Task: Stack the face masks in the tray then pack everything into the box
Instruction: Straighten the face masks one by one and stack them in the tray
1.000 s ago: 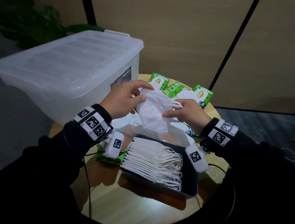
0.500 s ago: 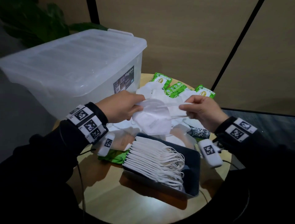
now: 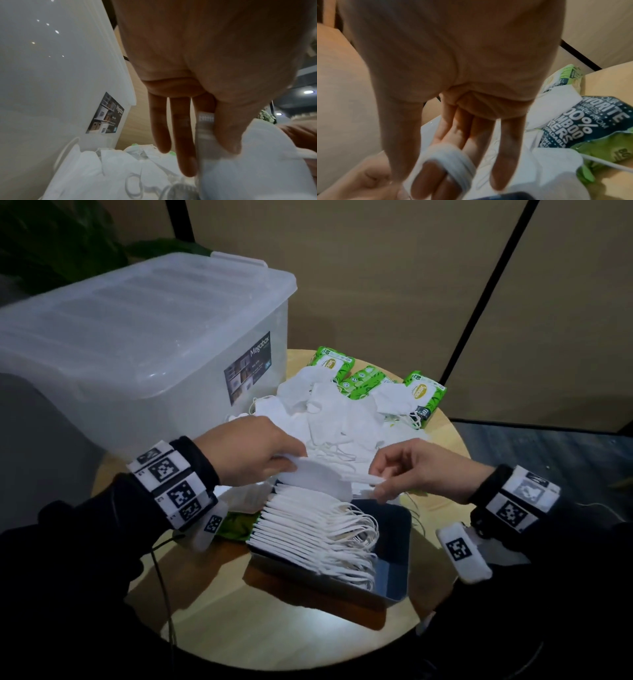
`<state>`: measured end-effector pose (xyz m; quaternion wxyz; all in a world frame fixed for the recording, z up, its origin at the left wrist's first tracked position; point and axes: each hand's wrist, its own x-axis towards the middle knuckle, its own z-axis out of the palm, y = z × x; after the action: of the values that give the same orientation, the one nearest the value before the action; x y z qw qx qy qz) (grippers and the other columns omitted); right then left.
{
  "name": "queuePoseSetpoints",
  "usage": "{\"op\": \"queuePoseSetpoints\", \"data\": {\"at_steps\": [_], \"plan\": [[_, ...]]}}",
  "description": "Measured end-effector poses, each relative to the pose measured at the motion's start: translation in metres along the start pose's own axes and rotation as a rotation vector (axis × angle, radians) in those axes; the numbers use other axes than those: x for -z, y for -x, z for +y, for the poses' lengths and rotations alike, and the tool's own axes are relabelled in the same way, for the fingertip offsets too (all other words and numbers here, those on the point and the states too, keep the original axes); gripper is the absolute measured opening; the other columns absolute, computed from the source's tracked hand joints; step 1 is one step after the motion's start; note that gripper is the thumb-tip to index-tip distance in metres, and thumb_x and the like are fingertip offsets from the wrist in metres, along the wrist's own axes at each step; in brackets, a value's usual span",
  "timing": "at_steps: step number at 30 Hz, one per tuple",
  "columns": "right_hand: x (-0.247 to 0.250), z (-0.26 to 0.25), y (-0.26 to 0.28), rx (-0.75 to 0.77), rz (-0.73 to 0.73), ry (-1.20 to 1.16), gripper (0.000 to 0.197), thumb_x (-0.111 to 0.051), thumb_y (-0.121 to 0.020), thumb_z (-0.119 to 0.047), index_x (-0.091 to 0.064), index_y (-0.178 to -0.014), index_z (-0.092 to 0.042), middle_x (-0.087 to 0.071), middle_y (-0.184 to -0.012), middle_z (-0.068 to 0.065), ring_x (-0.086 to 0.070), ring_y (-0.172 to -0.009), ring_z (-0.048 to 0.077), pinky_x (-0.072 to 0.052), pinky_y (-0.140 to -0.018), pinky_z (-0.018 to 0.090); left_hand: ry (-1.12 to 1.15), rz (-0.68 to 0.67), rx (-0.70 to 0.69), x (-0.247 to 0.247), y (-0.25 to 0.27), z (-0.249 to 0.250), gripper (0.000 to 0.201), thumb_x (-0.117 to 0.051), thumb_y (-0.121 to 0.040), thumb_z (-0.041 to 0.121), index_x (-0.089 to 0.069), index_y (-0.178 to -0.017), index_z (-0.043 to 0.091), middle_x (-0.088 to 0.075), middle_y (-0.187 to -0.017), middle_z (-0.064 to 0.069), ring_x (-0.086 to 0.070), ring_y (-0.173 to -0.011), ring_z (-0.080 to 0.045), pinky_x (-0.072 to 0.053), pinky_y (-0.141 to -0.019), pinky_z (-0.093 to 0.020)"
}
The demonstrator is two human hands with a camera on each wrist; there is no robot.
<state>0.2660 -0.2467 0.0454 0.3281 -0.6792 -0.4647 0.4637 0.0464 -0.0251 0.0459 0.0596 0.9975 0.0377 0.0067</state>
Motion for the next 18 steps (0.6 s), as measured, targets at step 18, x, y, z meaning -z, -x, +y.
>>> {"op": "queuePoseSetpoints", "data": {"at_steps": [18], "plan": [[0.001,0.003,-0.014,0.063,0.103,0.118,0.008,-0.077,-0.090,-0.012,-0.084,-0.087,-0.010,-0.078,-0.085,0.011,-0.064,-0.073,0.011,-0.052,-0.063,0.022,0.074,0.037,0.044,-0.012,-0.011,0.010,0.007,-0.073,-0.087,0.026,-0.075,-0.087,0.032,-0.069,-0.083,0.014,-0.060,-0.075,-0.008,-0.051,-0.070,-0.036]]}}
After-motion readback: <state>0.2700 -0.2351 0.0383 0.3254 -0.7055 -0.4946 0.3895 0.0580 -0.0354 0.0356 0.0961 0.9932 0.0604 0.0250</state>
